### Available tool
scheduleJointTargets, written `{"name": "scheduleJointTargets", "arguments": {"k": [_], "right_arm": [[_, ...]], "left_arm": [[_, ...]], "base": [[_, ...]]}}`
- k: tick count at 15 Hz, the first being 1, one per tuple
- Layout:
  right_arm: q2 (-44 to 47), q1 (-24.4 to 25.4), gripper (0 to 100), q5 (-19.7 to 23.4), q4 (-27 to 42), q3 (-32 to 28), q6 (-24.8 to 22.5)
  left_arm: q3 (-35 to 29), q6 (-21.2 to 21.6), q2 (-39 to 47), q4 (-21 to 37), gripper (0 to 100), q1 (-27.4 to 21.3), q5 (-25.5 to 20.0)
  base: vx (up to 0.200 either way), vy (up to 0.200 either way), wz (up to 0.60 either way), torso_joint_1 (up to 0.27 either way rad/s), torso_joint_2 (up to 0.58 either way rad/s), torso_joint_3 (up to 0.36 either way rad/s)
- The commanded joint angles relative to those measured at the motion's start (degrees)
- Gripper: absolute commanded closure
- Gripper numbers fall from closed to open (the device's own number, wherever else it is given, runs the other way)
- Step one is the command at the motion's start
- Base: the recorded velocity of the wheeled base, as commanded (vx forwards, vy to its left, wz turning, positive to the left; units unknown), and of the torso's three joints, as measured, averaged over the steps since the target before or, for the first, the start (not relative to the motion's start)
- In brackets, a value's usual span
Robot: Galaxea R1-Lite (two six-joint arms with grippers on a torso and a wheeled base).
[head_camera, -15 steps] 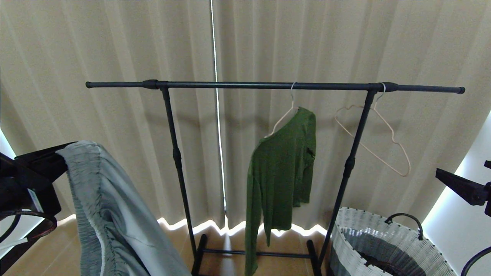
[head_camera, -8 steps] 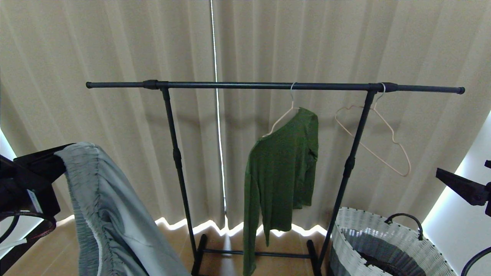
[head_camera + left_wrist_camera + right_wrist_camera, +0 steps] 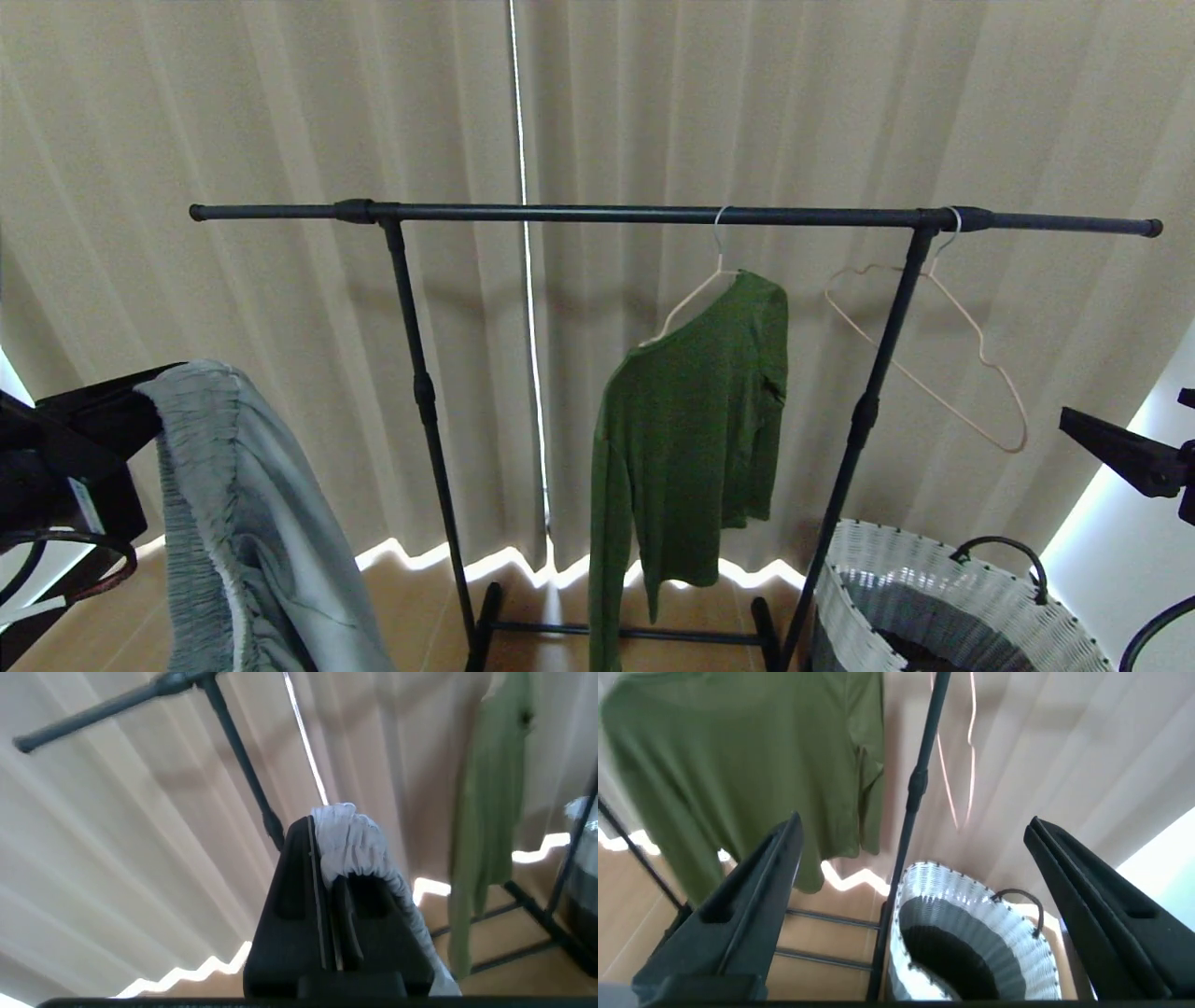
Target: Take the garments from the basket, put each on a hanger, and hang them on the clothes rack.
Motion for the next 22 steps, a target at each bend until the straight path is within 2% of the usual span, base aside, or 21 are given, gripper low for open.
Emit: {"name": "scheduleJointTargets", "arguments": {"k": [1,2,17,22], "right_arm": [[0.13,0.01,0,0.03,-0.11,0.00,-0.01],[0.13,0.01,0,0.12,-0.11,0.09,-0.01],[0.04,0.01,0,0.03,-0.19,-0.35,-0.01],[-0.04,0.09,0,0.03,-0.19,-0.35,-0.01]], "left_arm": [[0.05,0.06,-0.04,-0.18,100,-0.09,-0.06],[0.05,0.06,-0.04,-0.27,100,-0.09,-0.06],[0.23,0.14,-0.57,-0.36,100,0.08,0.02],[0.67,0.23,-1.01,-0.36,100,-0.01,0.02]], "base": [[0.200,0.000,0.00,0.022,0.00,0.002],[0.200,0.000,0.00,0.012,0.00,0.002],[0.000,0.000,0.00,0.000,0.00,0.000],[0.000,-0.200,0.00,-0.003,0.00,0.002]]}}
